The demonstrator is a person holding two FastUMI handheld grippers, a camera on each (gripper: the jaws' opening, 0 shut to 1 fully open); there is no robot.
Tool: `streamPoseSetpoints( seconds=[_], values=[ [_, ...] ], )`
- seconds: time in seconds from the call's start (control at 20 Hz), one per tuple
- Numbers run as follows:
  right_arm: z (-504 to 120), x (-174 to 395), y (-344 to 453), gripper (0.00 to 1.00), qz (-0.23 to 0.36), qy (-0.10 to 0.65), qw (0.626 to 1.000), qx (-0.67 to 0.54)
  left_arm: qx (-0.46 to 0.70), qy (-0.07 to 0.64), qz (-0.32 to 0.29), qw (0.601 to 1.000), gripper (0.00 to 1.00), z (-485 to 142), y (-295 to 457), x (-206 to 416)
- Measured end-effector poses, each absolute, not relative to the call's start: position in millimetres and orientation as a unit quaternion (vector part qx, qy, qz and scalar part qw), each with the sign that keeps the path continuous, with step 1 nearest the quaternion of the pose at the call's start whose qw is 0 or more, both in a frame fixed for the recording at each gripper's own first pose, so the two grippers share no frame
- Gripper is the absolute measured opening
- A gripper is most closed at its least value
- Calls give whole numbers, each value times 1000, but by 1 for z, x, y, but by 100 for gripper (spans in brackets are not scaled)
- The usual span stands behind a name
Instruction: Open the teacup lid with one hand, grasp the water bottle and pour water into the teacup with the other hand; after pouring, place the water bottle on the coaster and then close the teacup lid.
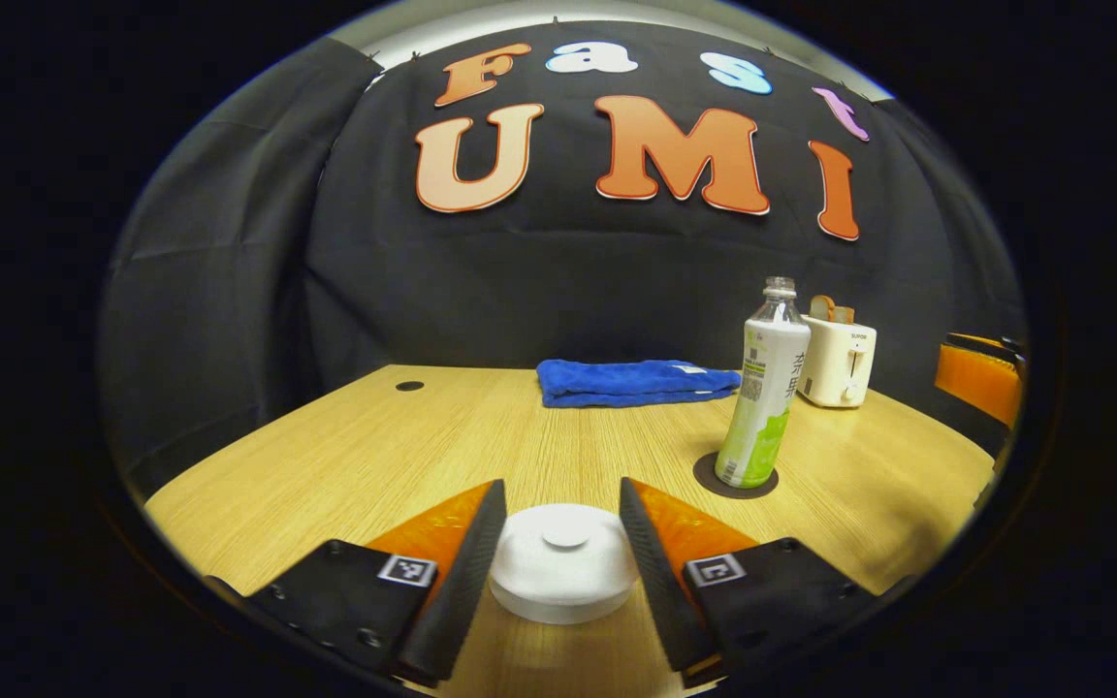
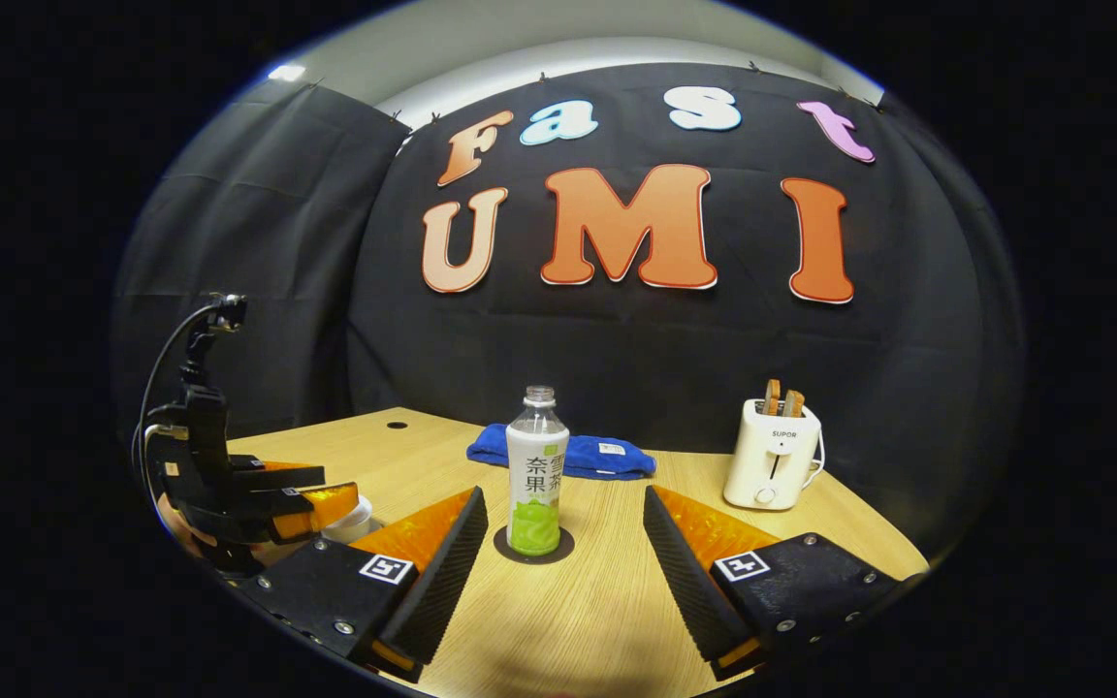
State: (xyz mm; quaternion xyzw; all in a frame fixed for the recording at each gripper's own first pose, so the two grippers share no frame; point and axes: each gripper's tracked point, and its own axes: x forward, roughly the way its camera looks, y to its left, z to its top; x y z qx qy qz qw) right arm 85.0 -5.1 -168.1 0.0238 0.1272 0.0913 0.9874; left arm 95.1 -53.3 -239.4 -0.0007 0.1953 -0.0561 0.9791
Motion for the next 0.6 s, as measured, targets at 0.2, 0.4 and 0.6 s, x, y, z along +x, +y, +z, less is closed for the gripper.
streamPoseSetpoints(
  seconds=[0.2,0.4,0.6],
  values=[
    [-159,70,-9,97,73,125,989,27,-11,166,-58,984,97,-203,-54,73],
    [-145,52,-5,97,68,118,990,30,-21,137,-61,988,97,-163,-50,49],
    [-131,45,-4,97,52,109,992,30,-6,109,-47,993,97,-134,-40,39]
  ],
)
